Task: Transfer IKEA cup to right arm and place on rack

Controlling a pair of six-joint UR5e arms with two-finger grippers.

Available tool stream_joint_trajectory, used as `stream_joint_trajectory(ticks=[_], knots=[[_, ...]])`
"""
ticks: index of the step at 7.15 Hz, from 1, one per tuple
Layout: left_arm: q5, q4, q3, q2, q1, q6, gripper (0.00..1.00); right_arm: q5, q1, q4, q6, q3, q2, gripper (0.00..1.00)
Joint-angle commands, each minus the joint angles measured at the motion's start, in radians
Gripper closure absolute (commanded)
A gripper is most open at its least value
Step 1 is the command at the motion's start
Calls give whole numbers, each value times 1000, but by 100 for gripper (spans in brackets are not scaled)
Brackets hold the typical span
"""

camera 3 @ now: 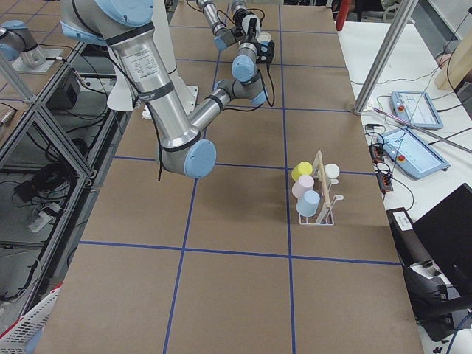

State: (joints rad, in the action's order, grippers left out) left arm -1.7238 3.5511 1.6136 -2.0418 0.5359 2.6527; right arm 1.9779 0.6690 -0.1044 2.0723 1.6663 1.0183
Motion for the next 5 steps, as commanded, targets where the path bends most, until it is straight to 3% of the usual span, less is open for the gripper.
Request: stream_joint_trajectory(ticks=[1, 2, 3, 4, 5], knots=[[1, 0, 0, -8, -4, 0, 100, 1, -9, 0, 0, -3, -7, 4], [1, 0, -3, -9, -4, 0, 100, 1, -11, -1, 0, -3, -7, 9], [1, 0, -3, -9, -4, -2, 100, 1, -11, -3, -1, -3, -9, 25], [1, 0, -4, -9, -5, -3, 75, 2, -11, -3, -3, -2, -9, 49], [1, -1, -6, -8, -5, -13, 38, 2, -11, -4, -5, -2, -9, 73]])
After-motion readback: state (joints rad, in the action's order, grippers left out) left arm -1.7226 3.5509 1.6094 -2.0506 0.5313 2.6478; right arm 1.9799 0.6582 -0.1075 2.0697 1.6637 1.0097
